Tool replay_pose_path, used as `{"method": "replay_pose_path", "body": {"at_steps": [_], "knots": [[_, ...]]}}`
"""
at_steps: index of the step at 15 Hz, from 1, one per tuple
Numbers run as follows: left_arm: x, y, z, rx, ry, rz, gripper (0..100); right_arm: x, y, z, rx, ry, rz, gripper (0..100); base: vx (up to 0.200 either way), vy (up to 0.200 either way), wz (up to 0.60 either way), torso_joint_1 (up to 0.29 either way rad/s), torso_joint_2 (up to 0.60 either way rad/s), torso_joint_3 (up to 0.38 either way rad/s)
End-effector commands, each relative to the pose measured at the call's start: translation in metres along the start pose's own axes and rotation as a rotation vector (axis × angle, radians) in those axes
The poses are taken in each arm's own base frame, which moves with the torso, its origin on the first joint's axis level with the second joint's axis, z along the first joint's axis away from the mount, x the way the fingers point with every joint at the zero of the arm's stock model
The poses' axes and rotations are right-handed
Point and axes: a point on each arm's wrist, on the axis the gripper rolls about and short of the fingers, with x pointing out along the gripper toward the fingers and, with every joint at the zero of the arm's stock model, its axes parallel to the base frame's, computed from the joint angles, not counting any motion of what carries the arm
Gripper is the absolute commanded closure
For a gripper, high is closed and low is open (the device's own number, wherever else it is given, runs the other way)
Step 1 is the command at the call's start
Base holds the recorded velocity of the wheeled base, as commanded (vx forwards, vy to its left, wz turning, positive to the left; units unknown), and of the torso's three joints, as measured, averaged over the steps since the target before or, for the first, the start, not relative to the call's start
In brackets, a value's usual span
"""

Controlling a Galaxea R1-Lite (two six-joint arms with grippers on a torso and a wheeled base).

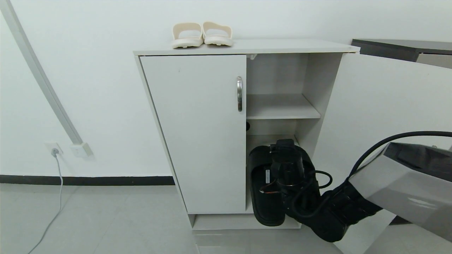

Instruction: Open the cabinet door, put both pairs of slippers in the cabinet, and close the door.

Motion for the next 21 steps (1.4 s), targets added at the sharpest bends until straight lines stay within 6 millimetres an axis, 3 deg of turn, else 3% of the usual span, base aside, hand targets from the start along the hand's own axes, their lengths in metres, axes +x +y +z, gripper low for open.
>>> {"method": "replay_pose_path", "body": {"at_steps": [1, 6, 21], "knots": [[0.000, 0.000, 0.000, 0.000, 0.000, -0.001, 100, 0.009, 0.009, -0.003, 0.028, 0.014, -0.007, 100, 0.000, 0.000, 0.00, 0.000, 0.00, 0.000], [0.000, 0.000, 0.000, 0.001, 0.000, -0.002, 100, 0.009, 0.009, -0.005, 0.031, 0.024, -0.011, 100, 0.000, -0.200, 0.00, 0.005, 0.00, 0.002], [0.000, 0.000, 0.000, 0.004, 0.002, -0.003, 100, 0.024, 0.011, -0.037, 0.014, 0.054, 0.027, 100, 0.000, 0.000, 0.00, 0.000, 0.00, 0.000]]}}
